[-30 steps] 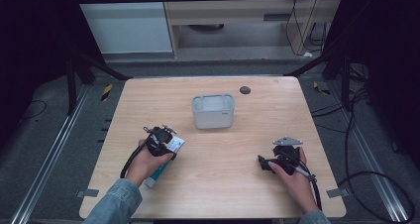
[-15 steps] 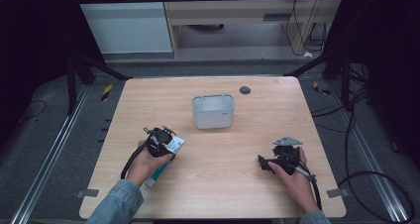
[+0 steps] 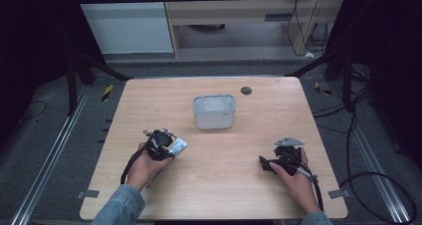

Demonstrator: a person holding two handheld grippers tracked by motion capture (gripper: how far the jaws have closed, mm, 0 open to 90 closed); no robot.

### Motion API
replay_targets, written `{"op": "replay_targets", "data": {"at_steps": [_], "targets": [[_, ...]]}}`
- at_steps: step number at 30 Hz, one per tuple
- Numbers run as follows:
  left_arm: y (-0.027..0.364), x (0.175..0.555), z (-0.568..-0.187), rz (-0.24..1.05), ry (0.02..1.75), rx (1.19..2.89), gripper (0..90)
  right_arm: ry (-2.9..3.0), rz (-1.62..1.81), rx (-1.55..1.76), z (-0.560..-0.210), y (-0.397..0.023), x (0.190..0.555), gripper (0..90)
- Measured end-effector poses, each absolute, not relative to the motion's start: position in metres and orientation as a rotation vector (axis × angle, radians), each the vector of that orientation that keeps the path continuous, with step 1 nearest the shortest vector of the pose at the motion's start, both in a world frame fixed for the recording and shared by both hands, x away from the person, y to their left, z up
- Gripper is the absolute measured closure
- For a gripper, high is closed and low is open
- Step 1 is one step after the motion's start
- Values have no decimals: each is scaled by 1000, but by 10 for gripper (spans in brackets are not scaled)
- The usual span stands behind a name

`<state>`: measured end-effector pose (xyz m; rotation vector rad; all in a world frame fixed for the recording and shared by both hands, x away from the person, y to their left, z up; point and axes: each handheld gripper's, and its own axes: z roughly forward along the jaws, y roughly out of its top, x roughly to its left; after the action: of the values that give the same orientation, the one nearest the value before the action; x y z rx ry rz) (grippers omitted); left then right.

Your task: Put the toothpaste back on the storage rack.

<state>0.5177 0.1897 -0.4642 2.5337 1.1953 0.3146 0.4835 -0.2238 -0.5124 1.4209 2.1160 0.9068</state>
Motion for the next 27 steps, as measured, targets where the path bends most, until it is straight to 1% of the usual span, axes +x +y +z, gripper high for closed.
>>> {"op": "replay_targets", "data": {"at_steps": [3,4,7,8,10,15,18,27], "targets": [[191,516,-463,316,1185,2522,736,2116,907,1421,-512,-224,483,4],[192,515,-462,324,1179,2517,761,2117,906,1420,-512,-224,483,4],[193,512,-461,367,1165,2518,780,2117,906,1420,-512,-224,484,4],[193,511,-460,372,1159,2522,781,2117,905,1420,-512,-224,484,4],[197,509,-455,361,1153,2480,782,2117,906,1420,-512,-224,484,4],[202,501,-435,412,1129,2407,784,2116,907,1422,-512,-224,483,4],[204,499,-426,421,1118,2377,784,2117,905,1420,-512,-224,483,4],[210,504,-417,437,1103,2327,784,2116,906,1422,-512,-224,483,5]]}}
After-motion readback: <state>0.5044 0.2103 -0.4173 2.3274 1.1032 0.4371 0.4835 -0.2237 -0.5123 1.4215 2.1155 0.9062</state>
